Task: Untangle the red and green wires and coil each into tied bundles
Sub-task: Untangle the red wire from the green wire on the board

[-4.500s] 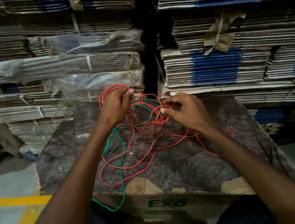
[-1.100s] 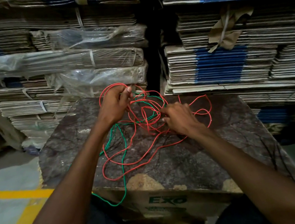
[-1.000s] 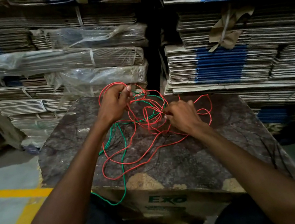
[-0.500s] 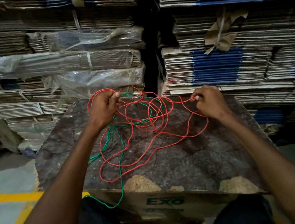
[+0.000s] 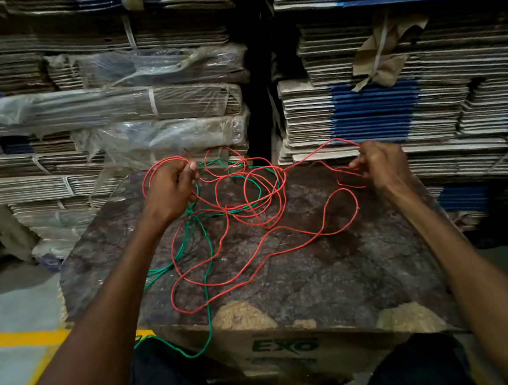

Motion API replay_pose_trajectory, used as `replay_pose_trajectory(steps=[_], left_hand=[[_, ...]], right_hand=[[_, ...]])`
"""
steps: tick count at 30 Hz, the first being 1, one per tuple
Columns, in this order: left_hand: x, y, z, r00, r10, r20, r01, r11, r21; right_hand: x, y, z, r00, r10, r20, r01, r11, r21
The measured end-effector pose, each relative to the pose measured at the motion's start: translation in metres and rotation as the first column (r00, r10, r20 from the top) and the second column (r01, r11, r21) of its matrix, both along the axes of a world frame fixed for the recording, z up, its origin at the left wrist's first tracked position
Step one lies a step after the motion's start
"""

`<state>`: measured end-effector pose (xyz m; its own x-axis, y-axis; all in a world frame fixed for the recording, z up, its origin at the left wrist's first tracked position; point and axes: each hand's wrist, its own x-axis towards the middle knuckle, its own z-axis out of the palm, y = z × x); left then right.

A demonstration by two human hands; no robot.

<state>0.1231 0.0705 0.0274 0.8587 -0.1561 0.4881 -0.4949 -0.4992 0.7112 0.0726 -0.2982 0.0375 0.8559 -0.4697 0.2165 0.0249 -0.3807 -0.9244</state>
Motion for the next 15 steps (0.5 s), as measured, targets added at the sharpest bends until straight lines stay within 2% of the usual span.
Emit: replay_pose_trajectory(steps=[4,10,12,14,15], left_hand=[[0.001,0.002,0.0,1.0,0.002,-0.016,-0.002,1.0,0.0],[0.002,0.004,0.001,0.999,0.033,-0.025,-0.033,0.999,-0.004],[0.001,0.003,0.0,0.999,0.032,-0.023,-0.033,0.999,-0.005],[0.0,0.0,0.001,0.999,0.029,-0.012,-0.029,1.0,0.005],[-0.001,-0.001,0.002,1.0,0.025,-0.004,-0.025,1.0,0.01]], right_hand=[[-0.001,0.002,0.005,0.995,-0.096,0.011,0.09,0.957,0.277],[0.0,-0.003,0.002,0.993,-0.107,0.043,0.085,0.93,0.358],[0.003,-0.002,-0.002,0.996,-0.084,0.035,0.072,0.964,0.255],[0.006,-0.002,-0.008,1.0,-0.012,0.0,0.012,0.998,-0.057],[0.005,-0.001,-0.01,0.998,0.013,-0.066,-0.029,0.968,-0.25]])
